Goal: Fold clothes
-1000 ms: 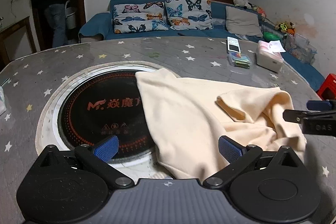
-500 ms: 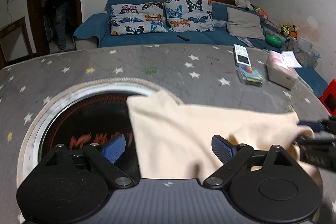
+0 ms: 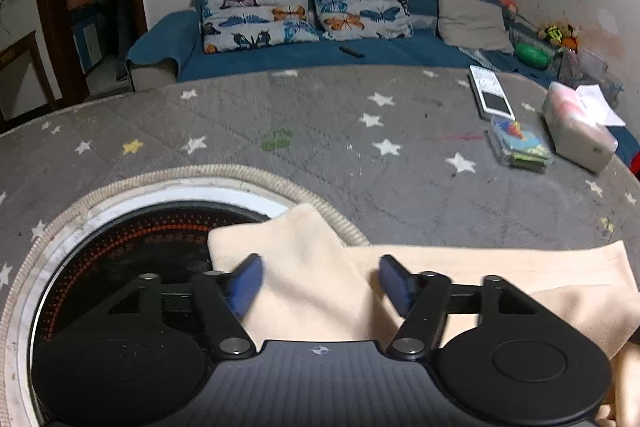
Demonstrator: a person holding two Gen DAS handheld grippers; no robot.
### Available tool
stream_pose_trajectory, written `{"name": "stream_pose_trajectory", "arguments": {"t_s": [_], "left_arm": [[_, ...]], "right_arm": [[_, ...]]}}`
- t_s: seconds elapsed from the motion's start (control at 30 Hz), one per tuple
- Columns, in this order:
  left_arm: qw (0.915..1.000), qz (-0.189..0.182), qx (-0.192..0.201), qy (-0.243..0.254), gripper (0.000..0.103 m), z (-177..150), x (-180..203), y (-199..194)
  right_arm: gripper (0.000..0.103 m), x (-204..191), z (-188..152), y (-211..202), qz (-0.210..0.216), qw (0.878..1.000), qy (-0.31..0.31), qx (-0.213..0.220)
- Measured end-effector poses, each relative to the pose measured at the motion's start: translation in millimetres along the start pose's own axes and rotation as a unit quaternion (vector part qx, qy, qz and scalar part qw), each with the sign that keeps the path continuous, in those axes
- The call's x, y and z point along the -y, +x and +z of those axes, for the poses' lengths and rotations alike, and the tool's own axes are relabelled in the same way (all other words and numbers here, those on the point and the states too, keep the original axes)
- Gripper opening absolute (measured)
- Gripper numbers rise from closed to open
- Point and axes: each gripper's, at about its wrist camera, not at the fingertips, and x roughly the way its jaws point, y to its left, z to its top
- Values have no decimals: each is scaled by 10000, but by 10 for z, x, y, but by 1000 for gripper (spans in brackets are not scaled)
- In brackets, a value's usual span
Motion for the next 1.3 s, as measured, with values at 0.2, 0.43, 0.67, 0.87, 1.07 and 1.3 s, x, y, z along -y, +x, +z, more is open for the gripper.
{"name": "stream_pose_trajectory", "arguments": {"t_s": [0.2,0.43,0.67,0.87,1.07,1.3], "left_arm": [[9999,-53,-74,71,39,-30,-29,101],[9998,-96,-80,147,31,-47,-37,155],[9999,-10,-112,108,33,-31,-11,163],[9998,-105,-88,172,31,-56,-13,157],[9998,-190,-6,101,13,-75,-67,104],[9996,-185,229,-38,10,-99,-171,-129]], "right_arm": [[49,-222,6,-59,426,9986,-277,149],[46,-445,39,-208,175,9960,-631,613],[44,-508,45,-127,653,9955,-586,365],[19,-471,-48,233,1002,9942,-271,-264],[2,-273,-101,145,671,9977,78,-53],[2,349,-196,-408,-392,9956,714,465]]}}
